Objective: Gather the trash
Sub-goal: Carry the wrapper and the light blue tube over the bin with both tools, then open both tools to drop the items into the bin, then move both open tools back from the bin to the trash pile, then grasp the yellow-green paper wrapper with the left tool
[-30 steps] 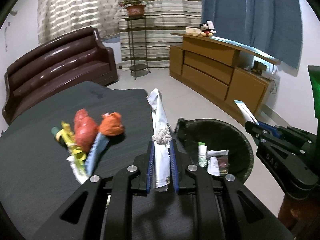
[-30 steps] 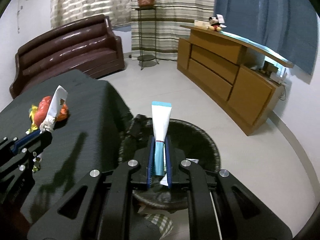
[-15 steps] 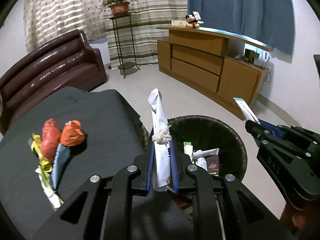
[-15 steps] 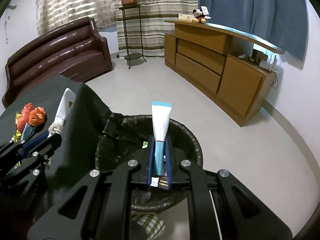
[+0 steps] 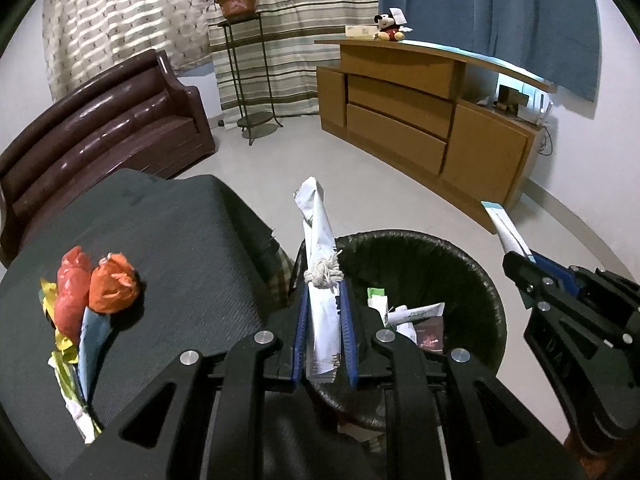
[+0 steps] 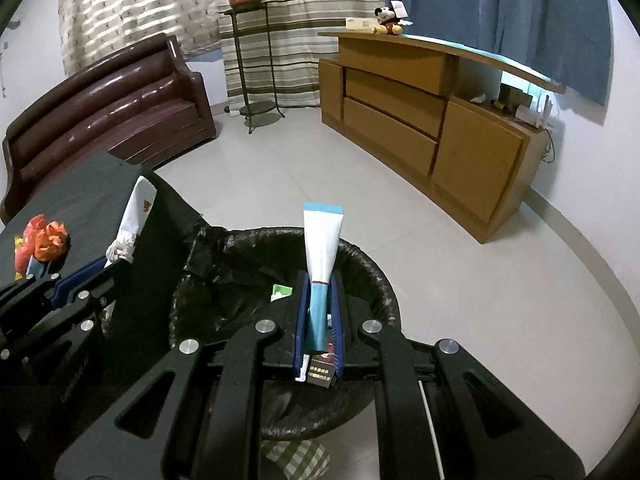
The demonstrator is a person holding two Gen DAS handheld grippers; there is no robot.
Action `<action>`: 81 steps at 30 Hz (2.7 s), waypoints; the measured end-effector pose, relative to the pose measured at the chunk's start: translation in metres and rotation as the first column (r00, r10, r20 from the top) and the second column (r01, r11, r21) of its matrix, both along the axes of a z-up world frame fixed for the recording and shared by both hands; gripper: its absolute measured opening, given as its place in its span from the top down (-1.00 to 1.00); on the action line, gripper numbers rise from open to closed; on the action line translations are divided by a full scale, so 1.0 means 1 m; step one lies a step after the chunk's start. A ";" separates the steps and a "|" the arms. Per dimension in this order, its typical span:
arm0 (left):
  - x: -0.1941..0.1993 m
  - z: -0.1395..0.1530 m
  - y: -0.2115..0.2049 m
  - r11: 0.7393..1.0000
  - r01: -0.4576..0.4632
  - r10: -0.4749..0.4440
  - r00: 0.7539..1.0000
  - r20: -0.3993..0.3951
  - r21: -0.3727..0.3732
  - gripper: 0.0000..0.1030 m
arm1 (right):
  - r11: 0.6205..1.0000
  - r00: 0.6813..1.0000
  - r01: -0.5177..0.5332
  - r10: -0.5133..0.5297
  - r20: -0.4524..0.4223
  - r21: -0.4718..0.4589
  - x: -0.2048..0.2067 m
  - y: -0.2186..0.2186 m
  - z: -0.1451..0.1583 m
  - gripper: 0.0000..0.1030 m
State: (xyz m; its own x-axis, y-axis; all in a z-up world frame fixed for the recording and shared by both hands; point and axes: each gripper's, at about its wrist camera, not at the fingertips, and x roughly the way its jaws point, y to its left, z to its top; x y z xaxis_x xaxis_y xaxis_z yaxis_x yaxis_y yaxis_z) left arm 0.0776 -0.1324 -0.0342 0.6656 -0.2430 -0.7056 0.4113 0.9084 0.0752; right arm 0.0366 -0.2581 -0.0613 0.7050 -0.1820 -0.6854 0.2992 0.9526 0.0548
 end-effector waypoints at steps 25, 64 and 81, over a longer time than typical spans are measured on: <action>0.001 0.000 0.006 1.000 -0.024 0.024 1.000 -0.018 -0.020 0.18 | 1.000 1.000 0.024 -0.024 0.006 0.016 0.002 -0.003 -0.001 0.39; -0.027 -0.002 0.158 0.944 -0.329 0.330 0.944 -0.020 0.031 0.08 | 0.970 0.970 -0.241 0.241 -0.003 -0.019 0.002 0.126 0.021 0.35; -0.025 -0.011 0.202 0.933 -0.358 0.359 0.930 -0.082 0.017 -0.02 | 0.964 0.965 -0.264 0.263 -0.020 -0.020 0.002 0.141 0.018 0.35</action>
State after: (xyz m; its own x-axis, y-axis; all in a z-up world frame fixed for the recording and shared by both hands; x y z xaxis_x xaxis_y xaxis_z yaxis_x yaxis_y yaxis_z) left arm 0.0531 0.0692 -0.0454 0.6478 0.0027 -0.7618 0.0632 0.9964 0.0572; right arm 0.0391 -0.1174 -0.0434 0.7181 -0.0069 -0.6959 0.0382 0.9988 0.0295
